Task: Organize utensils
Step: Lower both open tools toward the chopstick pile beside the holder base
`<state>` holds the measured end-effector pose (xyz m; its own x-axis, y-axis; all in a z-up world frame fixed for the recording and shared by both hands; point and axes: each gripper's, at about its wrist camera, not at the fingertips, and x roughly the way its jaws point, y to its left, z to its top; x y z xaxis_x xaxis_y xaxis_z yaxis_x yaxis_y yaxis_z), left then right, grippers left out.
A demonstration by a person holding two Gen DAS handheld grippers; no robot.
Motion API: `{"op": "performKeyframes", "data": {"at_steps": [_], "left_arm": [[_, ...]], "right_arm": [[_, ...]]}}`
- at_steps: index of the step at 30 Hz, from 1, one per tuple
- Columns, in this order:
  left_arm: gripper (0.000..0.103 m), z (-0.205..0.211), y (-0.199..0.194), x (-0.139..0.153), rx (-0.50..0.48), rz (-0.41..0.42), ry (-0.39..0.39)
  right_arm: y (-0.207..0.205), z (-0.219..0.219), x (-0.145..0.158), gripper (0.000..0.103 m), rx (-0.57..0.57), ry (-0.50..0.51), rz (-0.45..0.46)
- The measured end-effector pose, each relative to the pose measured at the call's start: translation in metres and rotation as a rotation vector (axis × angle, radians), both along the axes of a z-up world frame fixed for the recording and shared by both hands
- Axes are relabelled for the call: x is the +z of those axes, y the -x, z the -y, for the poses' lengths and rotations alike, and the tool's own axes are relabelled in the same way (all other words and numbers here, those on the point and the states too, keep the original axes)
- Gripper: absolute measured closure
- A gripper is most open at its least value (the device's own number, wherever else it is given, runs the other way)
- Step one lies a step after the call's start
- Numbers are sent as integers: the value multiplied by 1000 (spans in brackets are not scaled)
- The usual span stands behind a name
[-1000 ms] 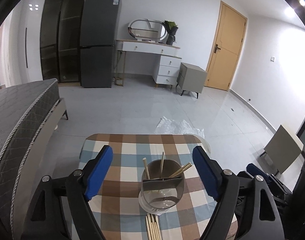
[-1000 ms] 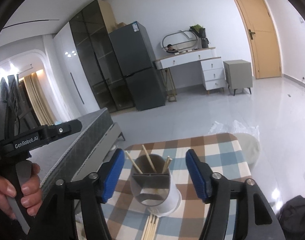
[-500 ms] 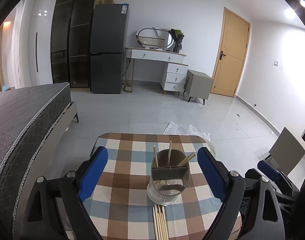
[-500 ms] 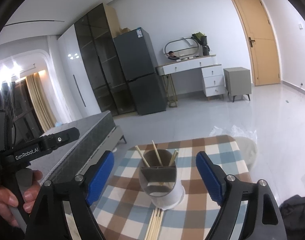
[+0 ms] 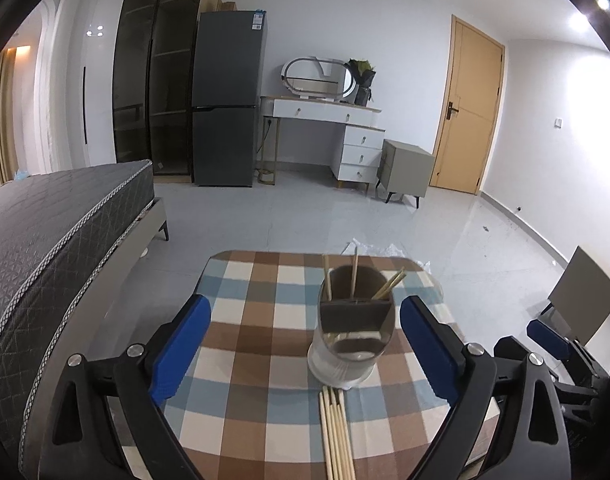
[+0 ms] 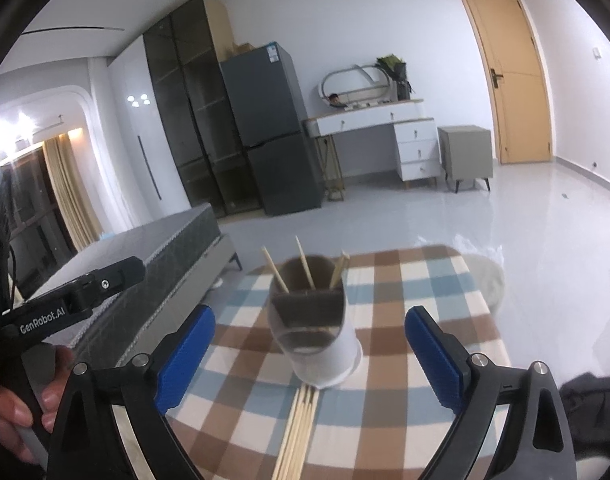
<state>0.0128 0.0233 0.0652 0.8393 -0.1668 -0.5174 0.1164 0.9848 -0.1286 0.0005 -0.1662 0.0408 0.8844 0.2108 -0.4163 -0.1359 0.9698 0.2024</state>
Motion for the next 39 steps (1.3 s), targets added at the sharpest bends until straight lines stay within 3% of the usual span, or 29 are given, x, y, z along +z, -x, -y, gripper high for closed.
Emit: {"op": "performKeyframes", "data": {"at_steps": [15,23,33,39], "left_arm": [[10,-3,-1,-63,36,-136,16],[10,0,-8,-93,4,-228,-3],[10,-20,-40,-122,111,-428,56],[10,-27,-52,-128,139,-466,66]], "right_arm": [[-7,-9,-55,6,41,42,-125],[-25,-12,-88,8,52,36,-253],[-60,-15,-136,28,53,25,-440],[-80,-30,-160,35,74,54,-502]]}}
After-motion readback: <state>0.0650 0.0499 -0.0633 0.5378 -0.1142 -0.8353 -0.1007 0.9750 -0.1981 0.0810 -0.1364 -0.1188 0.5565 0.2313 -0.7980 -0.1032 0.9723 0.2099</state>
